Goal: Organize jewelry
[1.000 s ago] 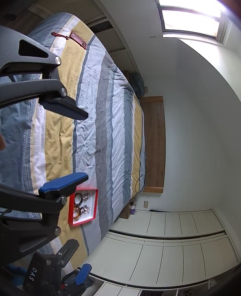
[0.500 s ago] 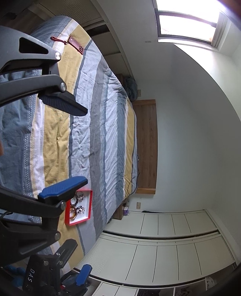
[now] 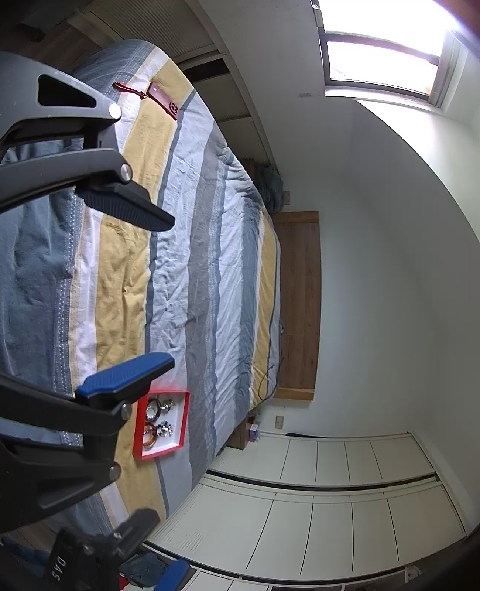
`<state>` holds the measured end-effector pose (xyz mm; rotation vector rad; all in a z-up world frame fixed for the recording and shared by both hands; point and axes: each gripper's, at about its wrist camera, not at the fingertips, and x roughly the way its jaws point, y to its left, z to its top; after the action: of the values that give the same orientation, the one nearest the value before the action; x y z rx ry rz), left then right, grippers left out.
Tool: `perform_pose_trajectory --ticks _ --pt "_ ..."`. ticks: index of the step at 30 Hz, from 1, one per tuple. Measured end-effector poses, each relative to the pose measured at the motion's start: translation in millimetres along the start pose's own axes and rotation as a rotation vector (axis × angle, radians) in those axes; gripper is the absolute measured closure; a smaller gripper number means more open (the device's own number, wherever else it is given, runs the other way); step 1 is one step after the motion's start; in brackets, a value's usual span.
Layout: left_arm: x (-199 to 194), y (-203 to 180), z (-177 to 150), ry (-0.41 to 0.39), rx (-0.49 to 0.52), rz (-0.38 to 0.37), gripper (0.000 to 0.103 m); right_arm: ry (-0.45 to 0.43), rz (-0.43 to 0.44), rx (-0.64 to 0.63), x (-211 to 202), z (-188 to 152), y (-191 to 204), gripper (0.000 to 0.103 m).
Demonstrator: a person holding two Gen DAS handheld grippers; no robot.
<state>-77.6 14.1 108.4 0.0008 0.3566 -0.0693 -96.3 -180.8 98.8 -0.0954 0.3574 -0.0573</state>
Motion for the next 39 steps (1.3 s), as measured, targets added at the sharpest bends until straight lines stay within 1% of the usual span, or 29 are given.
perform_pose_trajectory --ticks 4,9,19,27,39 --pt "7.7 0.4 -1.5 0.028 -0.005 0.02 0.037 -0.013 -0.073 -0.004 -7.2 3.4 -1.7 0.0" --pt "17.9 -2.4 -2.1 0.055 -0.011 0.034 0.037 -0.015 -0.11 0.017 -10.9 4.6 -8.7 0.0" --pt "38.7 -11.8 -7.3 0.107 -0.001 0.059 0.037 -0.031 -0.104 -0.01 -10.7 6.7 -12.9 0.0" --pt "54.9 -15.7 -12.6 0.147 0.003 0.058 0.037 -0.039 -0.092 -0.02 -7.9 8.5 -13.0 0.0" --pt "76.8 -15.2 -22.9 0.205 -0.004 0.057 0.037 0.006 -0.084 -0.016 9.7 6.2 -16.3 0.0"
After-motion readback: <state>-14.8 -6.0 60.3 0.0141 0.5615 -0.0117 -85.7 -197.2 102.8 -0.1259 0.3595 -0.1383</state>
